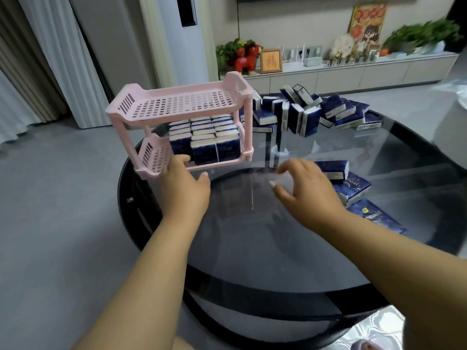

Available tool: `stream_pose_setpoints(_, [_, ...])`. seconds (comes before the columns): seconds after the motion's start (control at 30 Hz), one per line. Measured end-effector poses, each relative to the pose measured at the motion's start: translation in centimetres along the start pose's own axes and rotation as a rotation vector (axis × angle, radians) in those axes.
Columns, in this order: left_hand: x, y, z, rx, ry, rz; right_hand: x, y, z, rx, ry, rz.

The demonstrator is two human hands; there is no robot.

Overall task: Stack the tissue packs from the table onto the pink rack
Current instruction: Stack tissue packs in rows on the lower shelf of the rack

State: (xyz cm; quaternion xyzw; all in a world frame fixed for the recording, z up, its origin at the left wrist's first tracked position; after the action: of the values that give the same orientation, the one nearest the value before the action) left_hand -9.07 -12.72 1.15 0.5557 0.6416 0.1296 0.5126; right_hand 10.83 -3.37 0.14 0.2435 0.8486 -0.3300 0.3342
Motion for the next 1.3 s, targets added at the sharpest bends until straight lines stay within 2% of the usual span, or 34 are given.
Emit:
stream_pose_setpoints(0.1, [0.1, 0.8, 2.8, -0.006, -0.144, -0.013, -2.5, 3.2, -2.1, 0.100, 0.073, 0.259])
stream_pose_setpoints(0.17, [0.3, 1.7, 4.2, -0.046, -0.271, 0.008, -3.2, 6.0, -3.0, 0.205, -0.074, 0.455])
stream_pose_setpoints(0.23, [0.4, 2.7, 5.5, -0.137, -0.390, 0.084, -3.4, 8.0, -3.2, 0.269, -0.277, 0.526])
stream_pose_setpoints(0.3, [0.5, 3.6, 6.6, -0.202, -0.462, 0.164, -3.5, 8.6, -3.2, 0.255, -0.328, 0.492])
stream_pose_setpoints(0.4, [0.8, 4.2, 8.3, -0.276, -0.479, 0.319, -4.1, 6.7, -2.8, 0.188, -0.187, 0.379])
stream_pose_setpoints(0.57, [2.4, 5.0, 11.0, -0.617, -0.602, 0.787, -4.3, 1.1, 0.6, 0.070, -0.057, -0.033])
stream_pose_setpoints(0.63, [2.6, 5.3, 11.0, -0.675, -0.574, 0.924, -4.1, -0.1, 1.9, -0.004, -0.079, -0.125])
stream_pose_setpoints(0.7, [2.7, 4.9, 10.6, -0.660, -0.504, 0.946, -3.9, -0.3, 2.5, -0.048, -0.151, -0.144])
stream_pose_setpoints(0.8, [2.7, 4.0, 9.8, -0.587, -0.444, 0.878, -4.2, 0.8, 1.9, 0.020, -0.167, -0.120])
stream_pose_setpoints(0.93, [2.7, 3.0, 8.8, -0.507, -0.402, 0.765, -4.7, 4.0, 0.1, 0.172, -0.067, 0.310])
stream_pose_setpoints(1.0, [2.8, 2.6, 8.4, -0.444, -0.386, 0.701, -4.9, 5.6, -0.5, 0.279, -0.148, 0.454])
stream_pose_setpoints(1.07, [3.0, 2.4, 8.1, -0.376, -0.369, 0.612, -4.7, 6.6, -0.9, 0.328, -0.255, 0.484])
stream_pose_setpoints(1.3, [3.4, 2.2, 7.4, -0.312, -0.426, 0.581, -3.5, 6.8, -1.5, 0.251, -0.394, 0.562])
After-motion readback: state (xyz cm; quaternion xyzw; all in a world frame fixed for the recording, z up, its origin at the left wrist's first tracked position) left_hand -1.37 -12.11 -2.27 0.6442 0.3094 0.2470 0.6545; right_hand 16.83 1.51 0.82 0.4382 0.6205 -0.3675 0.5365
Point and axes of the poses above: each hand's wrist, its own z-axis away from the middle knuckle, its own x-axis out of the palm, y = z × x, the point moved 1 cm from there along -z, towards the middle knuckle, and after that the axes turned 13 degrees about y, right-handed, at the moved point
